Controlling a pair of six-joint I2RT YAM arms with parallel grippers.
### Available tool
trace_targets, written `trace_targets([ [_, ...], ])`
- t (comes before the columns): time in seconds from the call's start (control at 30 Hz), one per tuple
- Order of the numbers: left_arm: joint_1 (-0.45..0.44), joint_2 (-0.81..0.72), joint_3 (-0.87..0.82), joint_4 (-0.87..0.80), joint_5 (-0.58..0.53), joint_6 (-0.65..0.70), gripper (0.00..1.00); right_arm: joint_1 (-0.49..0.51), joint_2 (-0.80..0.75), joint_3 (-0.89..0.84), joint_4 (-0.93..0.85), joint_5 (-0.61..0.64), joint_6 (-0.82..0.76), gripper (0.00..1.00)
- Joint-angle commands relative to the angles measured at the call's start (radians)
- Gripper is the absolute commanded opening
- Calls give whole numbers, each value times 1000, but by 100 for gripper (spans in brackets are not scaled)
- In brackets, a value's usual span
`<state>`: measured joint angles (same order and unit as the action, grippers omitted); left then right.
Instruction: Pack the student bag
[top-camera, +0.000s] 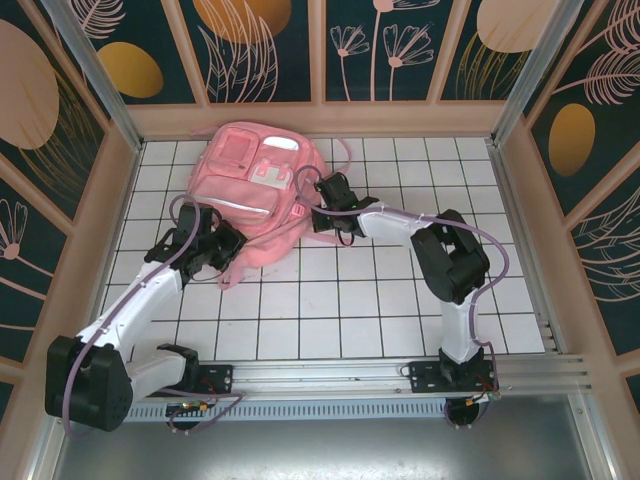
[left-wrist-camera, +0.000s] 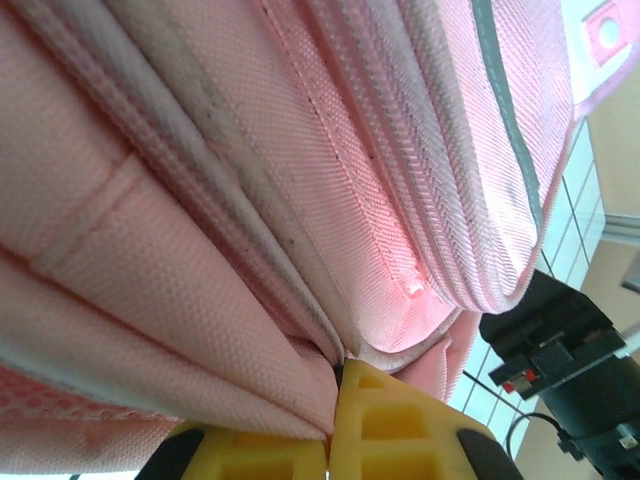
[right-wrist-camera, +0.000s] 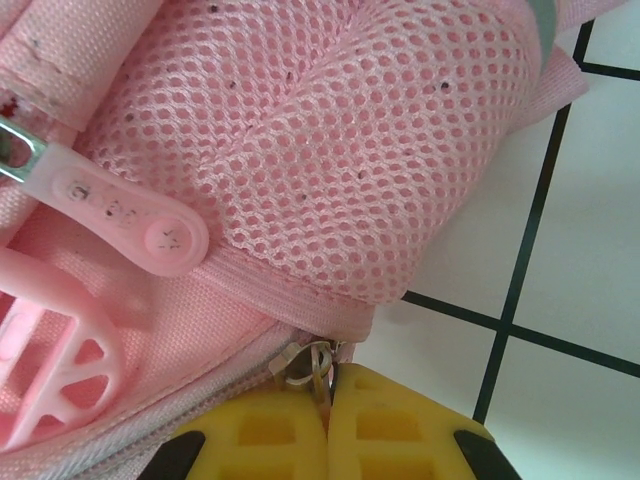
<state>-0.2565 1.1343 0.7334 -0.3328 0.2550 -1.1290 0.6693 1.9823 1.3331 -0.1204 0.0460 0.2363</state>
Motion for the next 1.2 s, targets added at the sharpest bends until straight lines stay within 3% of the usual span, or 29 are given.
trace_targets([
  [0.0,-22,-62,43,-72,19,30,0,-117,-35,2,8,220,7,0],
  [0.37,-287,93,133,103,45,-82,0,-219,-176,-162,30,243,19,0],
  [0.6,-358,225,272,102,58,-44,0,-295,-229,-214,41,198,14,0],
  [0.63,-359,231,277,103,61,-40,5,-301,-235,-219,44,188,15,0],
  [0.7,-358,237,285,93,58,-28,28,-301,-245,-222,45,175,17,0],
  [0.77,-358,247,315,51,40,-2,48,-300,-259,-228,46,163,28,16],
  [0.87,-359,261,390,-55,-14,66,67,-300,-292,-238,50,154,47,41],
  [1.03,-343,271,544,-259,-196,190,98,-303,-369,-246,27,180,61,62],
  [1.1,-311,279,601,-325,-273,246,99,-303,-411,-252,15,205,65,71],
  [1.17,-257,282,639,-369,-349,306,99,-308,-465,-264,7,245,73,87],
])
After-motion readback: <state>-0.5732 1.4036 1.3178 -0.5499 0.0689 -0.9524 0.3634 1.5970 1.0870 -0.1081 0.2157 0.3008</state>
